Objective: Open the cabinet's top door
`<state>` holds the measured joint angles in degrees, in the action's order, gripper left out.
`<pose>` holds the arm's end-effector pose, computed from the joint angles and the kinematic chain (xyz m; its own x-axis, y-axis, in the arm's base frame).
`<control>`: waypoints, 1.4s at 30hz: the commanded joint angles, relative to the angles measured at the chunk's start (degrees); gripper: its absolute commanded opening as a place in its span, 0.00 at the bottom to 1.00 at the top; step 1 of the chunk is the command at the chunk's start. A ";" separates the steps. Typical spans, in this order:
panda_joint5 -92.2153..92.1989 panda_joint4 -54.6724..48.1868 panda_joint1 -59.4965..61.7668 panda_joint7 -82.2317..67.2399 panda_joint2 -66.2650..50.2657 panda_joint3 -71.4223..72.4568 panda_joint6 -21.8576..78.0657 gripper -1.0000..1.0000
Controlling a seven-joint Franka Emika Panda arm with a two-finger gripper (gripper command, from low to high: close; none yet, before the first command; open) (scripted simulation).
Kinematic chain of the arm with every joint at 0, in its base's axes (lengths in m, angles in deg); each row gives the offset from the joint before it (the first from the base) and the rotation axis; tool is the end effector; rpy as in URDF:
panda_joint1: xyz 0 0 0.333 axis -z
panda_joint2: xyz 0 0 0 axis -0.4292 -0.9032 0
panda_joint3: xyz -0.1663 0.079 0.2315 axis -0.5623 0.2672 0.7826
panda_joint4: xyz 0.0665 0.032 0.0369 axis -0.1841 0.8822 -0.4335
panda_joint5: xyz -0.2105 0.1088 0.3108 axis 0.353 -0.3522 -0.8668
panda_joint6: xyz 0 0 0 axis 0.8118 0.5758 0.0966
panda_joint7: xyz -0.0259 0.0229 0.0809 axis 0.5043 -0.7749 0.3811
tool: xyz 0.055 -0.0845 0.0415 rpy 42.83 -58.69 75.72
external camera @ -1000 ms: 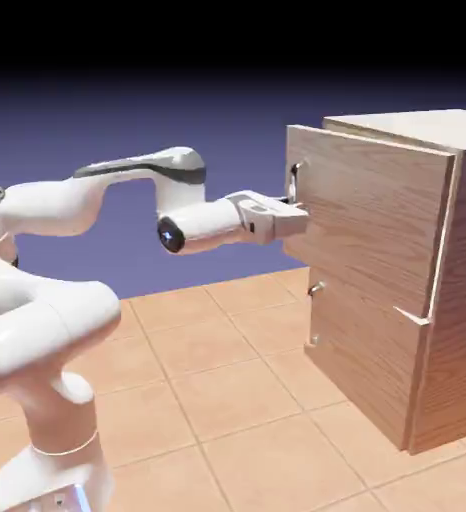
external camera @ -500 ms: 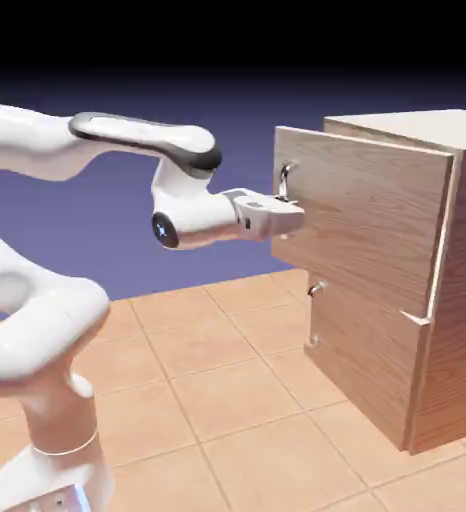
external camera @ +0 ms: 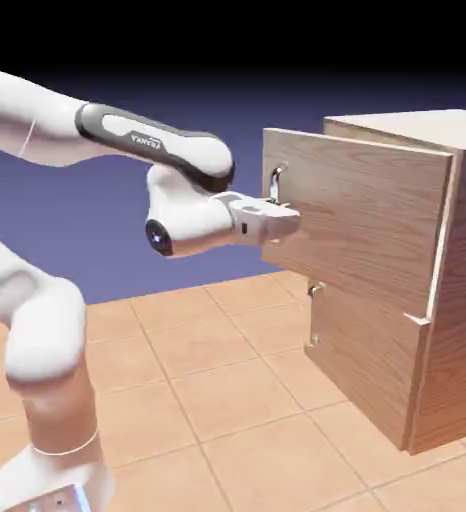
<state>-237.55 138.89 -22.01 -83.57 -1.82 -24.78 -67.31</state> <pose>0.3744 0.0969 0.4338 0.2322 -0.6582 0.7162 0.2349 -0.6766 -0.6979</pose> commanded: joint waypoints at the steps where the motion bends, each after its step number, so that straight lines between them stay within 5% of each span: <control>1: -1.05 0.06 -2.02 -1.35 -0.18 -2.08 -0.24 0.00; 27: 60.23 17.79 -17.86 30.98 24.78 -35.70 4.80 0.00; 42: 97.61 17.90 -7.75 46.47 28.52 -54.63 27.00 0.00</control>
<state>-139.86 156.79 -29.75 -37.06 26.70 -79.41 -40.26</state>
